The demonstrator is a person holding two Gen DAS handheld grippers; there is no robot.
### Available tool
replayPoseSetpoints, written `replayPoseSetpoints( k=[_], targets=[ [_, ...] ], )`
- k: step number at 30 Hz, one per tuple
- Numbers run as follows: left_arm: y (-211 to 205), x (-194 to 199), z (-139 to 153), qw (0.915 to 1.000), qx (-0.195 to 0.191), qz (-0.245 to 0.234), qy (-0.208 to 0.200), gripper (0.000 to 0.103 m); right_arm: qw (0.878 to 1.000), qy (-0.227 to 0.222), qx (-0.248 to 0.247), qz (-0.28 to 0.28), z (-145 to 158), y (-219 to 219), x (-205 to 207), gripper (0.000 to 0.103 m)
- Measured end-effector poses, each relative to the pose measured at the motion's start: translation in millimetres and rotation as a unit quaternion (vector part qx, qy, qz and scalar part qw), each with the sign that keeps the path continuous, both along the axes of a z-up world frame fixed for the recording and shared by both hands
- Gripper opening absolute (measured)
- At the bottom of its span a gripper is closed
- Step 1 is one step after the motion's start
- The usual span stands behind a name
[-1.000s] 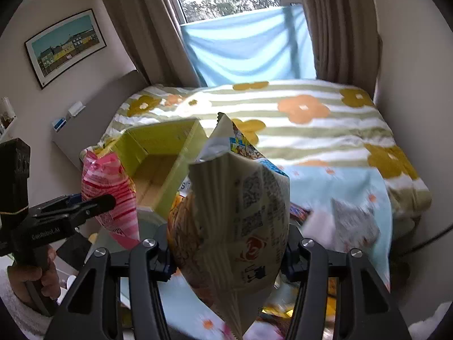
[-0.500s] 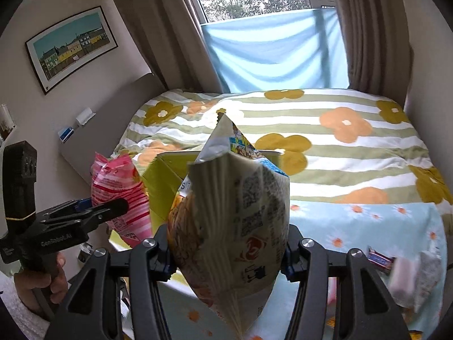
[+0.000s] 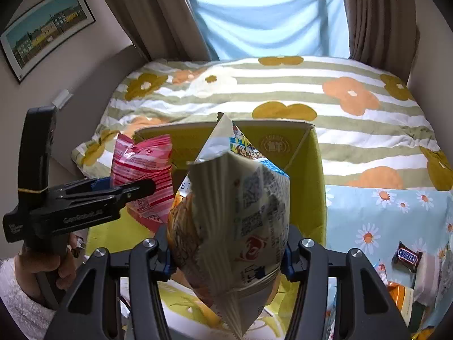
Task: Organize snacks
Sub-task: 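Carry the pink packet into the box and open the left tool while the right tool carries its bag over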
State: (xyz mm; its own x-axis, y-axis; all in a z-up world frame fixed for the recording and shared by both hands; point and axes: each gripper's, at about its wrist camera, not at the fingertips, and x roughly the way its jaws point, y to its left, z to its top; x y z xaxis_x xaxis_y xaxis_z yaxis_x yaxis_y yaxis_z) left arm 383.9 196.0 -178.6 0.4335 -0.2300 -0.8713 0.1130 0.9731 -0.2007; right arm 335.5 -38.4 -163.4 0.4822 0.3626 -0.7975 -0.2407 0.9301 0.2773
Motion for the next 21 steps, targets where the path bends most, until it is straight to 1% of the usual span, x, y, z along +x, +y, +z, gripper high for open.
replayPoseSetpoints(
  k=[3,5,7,8,10,13,16,21],
  targets=[
    [1,13,-12,0.9998,0.004,0.009,0.018,0.058,1.0,0.015,0.001,0.007,-8,5,11,0.051],
    [3,20,-15,0.9997,-0.002,0.015,0.021,0.067,1.0,0.02,0.002,0.01,-12,3,15,0.051],
    [4,24,-16,0.9996,0.001,0.019,0.022,0.101,1.0,0.018,-0.002,0.015,-14,5,16,0.051],
    [5,23,-14,0.9996,0.004,0.022,0.017,0.103,1.0,0.017,-0.007,0.017,-15,5,17,0.051],
    [9,19,-8,0.9996,-0.003,0.026,0.007,0.103,1.0,0.02,-0.011,0.02,-18,7,17,0.051],
    [15,10,-4,0.9993,-0.007,0.036,0.004,0.103,0.999,0.027,-0.013,0.023,-21,8,15,0.051],
    [21,-2,-2,0.9989,-0.004,0.047,0.001,0.103,0.999,0.031,-0.022,0.022,-25,9,16,0.051],
    [25,-17,1,0.9985,0.004,0.054,-0.004,0.103,0.999,0.023,-0.031,0.026,-26,13,18,0.051]
  ],
)
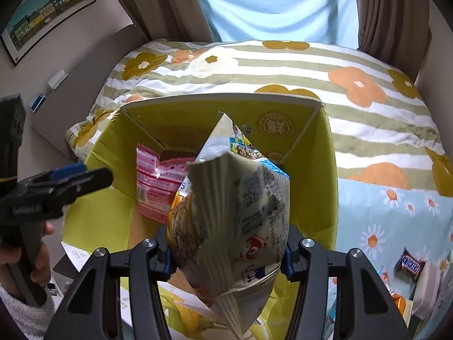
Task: Organize snacks
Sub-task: 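Lower the cream chip bag into the box and open the right tool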
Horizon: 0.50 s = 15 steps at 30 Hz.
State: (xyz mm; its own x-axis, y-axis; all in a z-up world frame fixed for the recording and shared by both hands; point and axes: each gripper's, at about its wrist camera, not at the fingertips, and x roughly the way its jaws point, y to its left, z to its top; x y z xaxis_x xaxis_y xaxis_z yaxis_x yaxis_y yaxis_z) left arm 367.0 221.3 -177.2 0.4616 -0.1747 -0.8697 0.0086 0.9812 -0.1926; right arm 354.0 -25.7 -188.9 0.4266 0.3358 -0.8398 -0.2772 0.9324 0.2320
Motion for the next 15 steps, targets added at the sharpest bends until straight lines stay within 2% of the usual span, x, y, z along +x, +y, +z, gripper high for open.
replayPoseSetpoints(
  k=[4,6,7,8,9,12,15],
  targets=[
    [5,-10,6,0.9999,-0.002,0.008,-0.007,0.103,1.0,-0.022,-0.013,0.007,5,8,7,0.053],
    [8,-16,9,0.9999,-0.002,0.01,-0.01,0.103,0.999,-0.025,-0.021,0.011,2,13,11,0.061],
    [9,-18,9,0.9999,-0.003,0.011,-0.011,0.103,0.999,-0.029,-0.025,0.009,1,14,12,0.075],
    [10,-22,10,0.9999,-0.004,0.012,-0.012,0.103,0.999,-0.034,-0.025,0.007,0,15,13,0.093],
    [12,-24,12,0.9998,-0.004,0.013,-0.013,0.103,0.999,-0.043,-0.015,0.008,1,14,10,0.098],
    [14,-33,14,0.9997,0.0,0.017,-0.018,0.103,0.999,-0.044,0.003,0.001,3,12,0,0.1],
    [17,-41,15,0.9996,-0.003,0.02,-0.019,0.103,0.999,-0.03,-0.005,-0.008,3,11,-9,0.1]
  ],
)
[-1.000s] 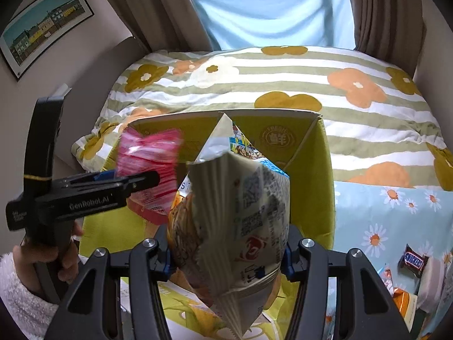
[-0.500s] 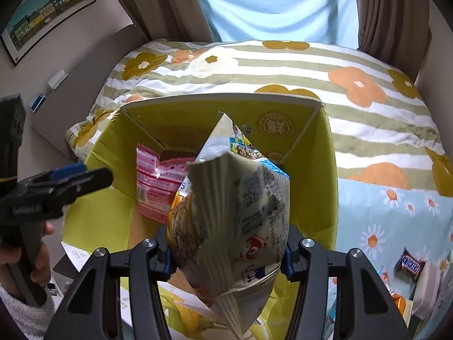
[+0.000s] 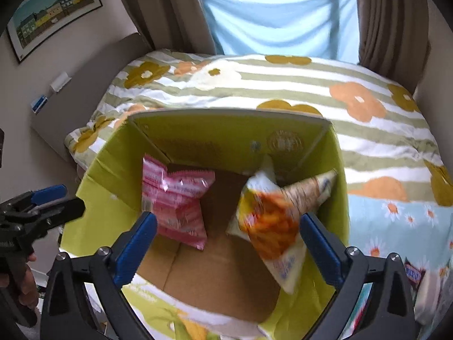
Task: Organize snacks
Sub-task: 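Lower the cream chip bag into the box and open the right tool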
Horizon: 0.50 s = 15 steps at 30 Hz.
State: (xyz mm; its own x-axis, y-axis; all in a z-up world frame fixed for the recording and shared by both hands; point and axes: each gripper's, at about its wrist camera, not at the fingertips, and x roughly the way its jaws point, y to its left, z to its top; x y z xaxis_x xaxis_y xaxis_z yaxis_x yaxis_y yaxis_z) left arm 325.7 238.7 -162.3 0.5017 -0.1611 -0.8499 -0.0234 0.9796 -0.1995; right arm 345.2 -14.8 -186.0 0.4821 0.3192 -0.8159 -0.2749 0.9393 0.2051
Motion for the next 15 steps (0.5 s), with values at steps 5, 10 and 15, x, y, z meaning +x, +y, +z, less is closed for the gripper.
replayPoseSetpoints(
  k=[5,10,15],
  targets=[
    [-1,-12,8,0.9999,0.0,-0.003,-0.011,0.103,1.0,0.016,-0.009,-0.014,5,-6,-11,0.1],
    [-4,-20,21,0.9996,0.001,-0.01,-0.026,0.103,1.0,0.002,-0.005,-0.028,20,-10,-25,0.1],
    [-7,-31,33,0.9989,0.006,-0.019,-0.043,0.103,0.999,-0.011,-0.012,-0.035,34,-10,-39,0.1]
  ],
)
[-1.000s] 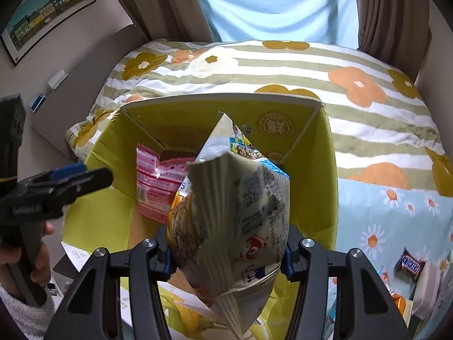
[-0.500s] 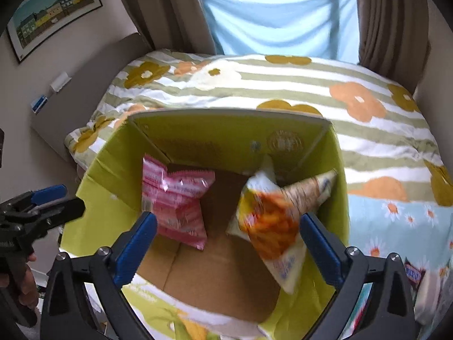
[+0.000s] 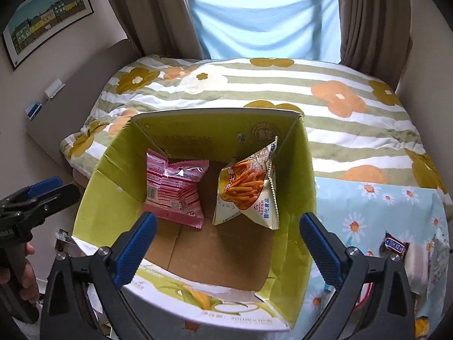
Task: Organize snacks
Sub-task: 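Lower the cream chip bag into the box and open the right tool, then move both tools back to the snack pile beside the box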
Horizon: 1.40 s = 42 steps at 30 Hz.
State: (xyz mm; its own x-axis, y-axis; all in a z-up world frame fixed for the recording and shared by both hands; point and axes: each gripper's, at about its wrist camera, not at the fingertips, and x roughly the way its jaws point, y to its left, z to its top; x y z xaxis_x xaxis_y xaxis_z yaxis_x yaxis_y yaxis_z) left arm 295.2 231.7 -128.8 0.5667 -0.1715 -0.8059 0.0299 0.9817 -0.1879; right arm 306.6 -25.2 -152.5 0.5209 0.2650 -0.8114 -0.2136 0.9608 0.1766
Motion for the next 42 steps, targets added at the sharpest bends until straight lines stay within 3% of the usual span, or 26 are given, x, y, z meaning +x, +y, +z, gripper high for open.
replayPoseSetpoints(
  k=[10,23,34,42],
  targets=[
    [-26,-5,12,0.9982,-0.007,-0.052,-0.027,0.103,0.999,-0.01,-0.007,-0.037,20,-18,-28,0.1],
    [-118,-19,21,0.9911,-0.016,-0.127,-0.036,0.103,0.994,-0.018,-0.005,-0.103,30,-98,-69,0.1],
    [-230,-51,15,0.9887,-0.021,-0.147,-0.021,0.103,0.994,0.001,0.004,-0.106,16,-196,-103,0.1],
    [-307,-41,-3,0.9893,-0.006,-0.145,0.017,0.103,0.996,0.042,0.031,-0.078,-17,-249,-106,0.1]
  ],
)
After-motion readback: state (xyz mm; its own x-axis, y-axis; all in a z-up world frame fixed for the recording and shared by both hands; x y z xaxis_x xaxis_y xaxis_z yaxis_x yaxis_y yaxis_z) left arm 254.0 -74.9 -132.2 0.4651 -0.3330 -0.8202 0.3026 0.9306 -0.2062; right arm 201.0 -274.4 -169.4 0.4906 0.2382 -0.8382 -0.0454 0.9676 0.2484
